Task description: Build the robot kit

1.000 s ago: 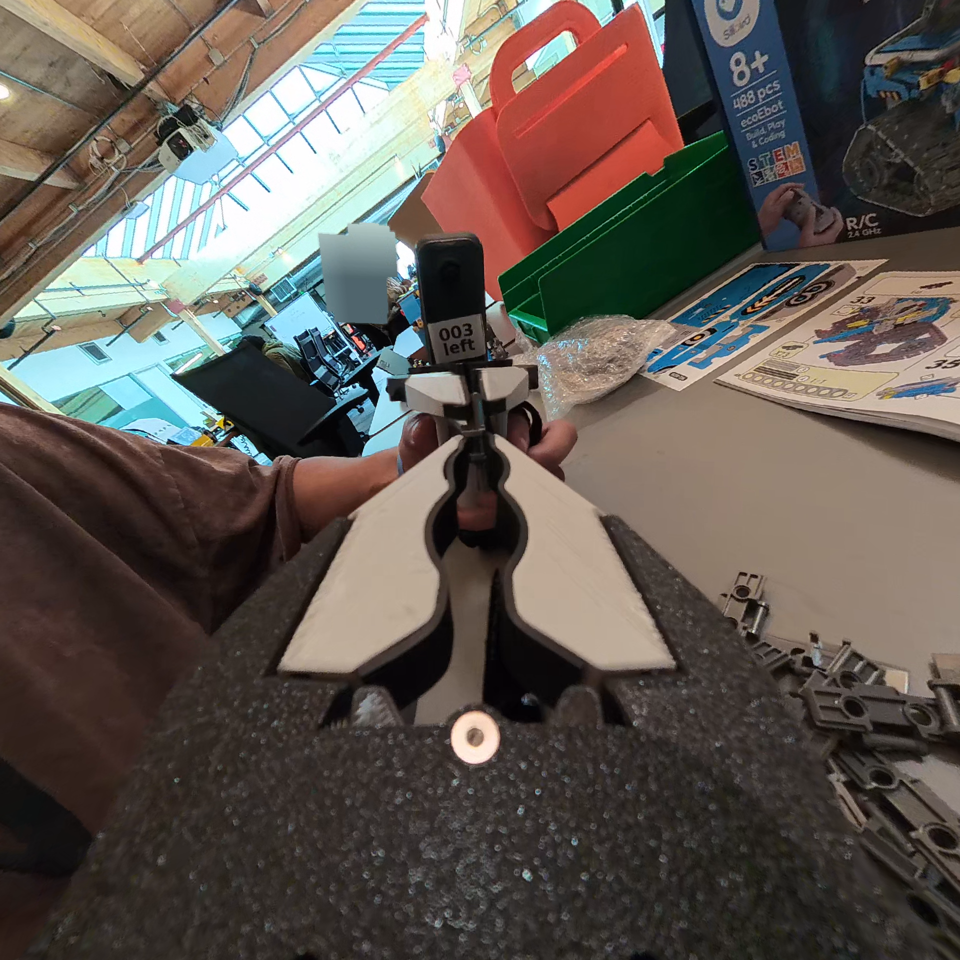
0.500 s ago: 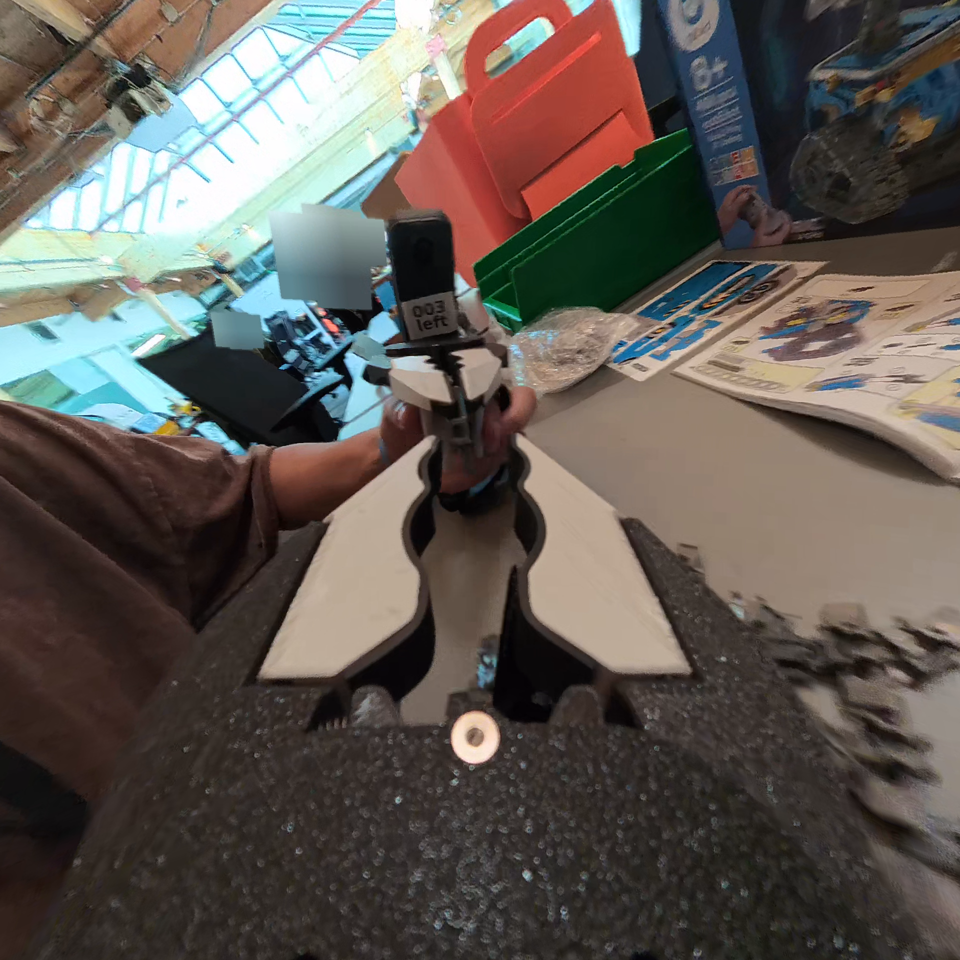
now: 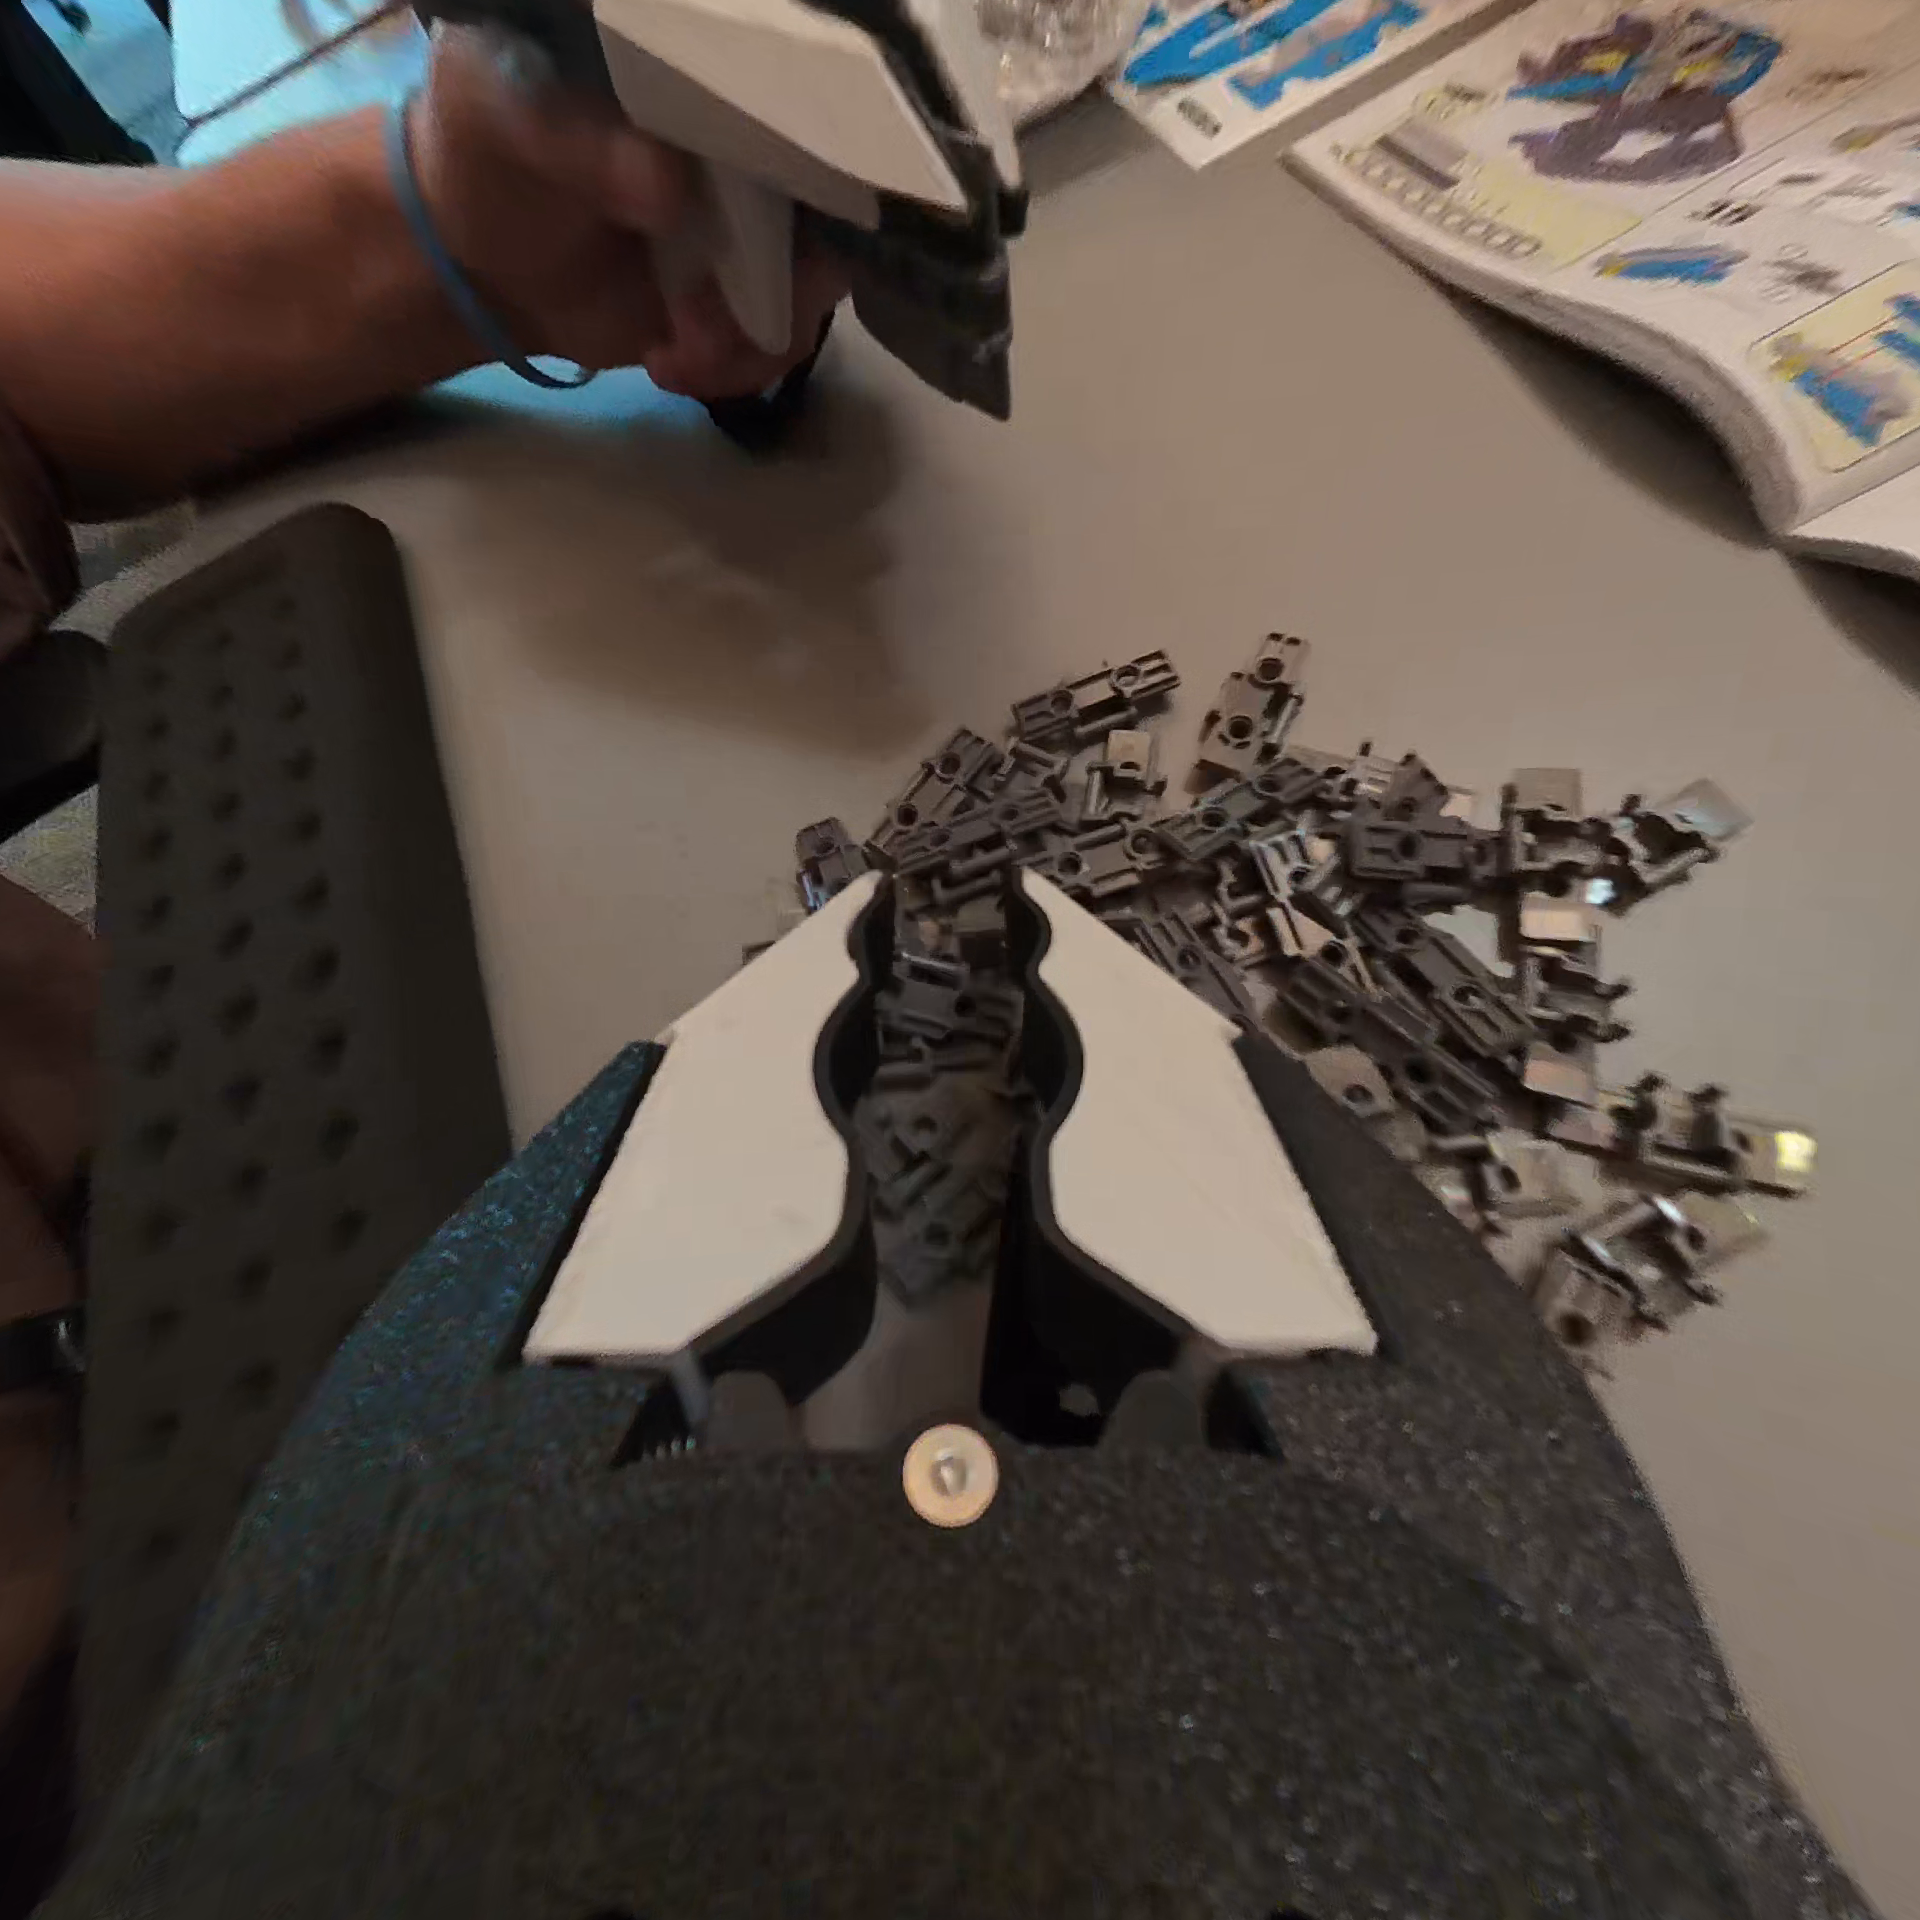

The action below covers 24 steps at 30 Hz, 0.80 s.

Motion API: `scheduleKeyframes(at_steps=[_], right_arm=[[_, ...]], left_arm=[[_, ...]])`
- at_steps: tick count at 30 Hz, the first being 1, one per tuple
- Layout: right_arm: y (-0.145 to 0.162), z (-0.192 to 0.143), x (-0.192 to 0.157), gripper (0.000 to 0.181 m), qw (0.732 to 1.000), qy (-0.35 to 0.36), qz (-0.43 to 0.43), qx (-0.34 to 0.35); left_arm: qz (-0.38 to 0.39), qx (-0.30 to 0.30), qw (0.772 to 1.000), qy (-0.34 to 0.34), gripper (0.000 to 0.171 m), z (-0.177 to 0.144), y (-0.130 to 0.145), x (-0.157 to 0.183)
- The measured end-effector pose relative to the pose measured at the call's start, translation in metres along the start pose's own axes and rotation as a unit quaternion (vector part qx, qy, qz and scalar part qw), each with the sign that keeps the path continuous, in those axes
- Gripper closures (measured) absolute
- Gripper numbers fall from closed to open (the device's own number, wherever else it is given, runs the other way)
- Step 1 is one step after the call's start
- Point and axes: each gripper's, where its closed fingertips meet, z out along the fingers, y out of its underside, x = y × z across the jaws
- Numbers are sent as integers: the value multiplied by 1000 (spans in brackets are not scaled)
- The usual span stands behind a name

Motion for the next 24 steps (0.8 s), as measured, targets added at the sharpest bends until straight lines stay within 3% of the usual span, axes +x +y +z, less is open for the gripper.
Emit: scheduleKeyframes(at_steps=[4,8,14,18,24], right_arm=[[1,19,-15,160,999,-15,-8,-32],[7,21,-6,161,995,43,-74,-59],[-3,21,0,156,991,84,-74,-73],[5,30,8,145,982,122,-78,-125],[6,31,10,153,979,123,-96,-131]], left_arm=[[-25,16,1000,6,169,-3,-3,-5],[-42,22,999,14,169,-5,-5,-7],[-42,16,999,19,169,-3,-3,-5],[-50,19,998,23,169,-4,-4,-6],[-156,75,982,72,170,-12,-16,-10]])
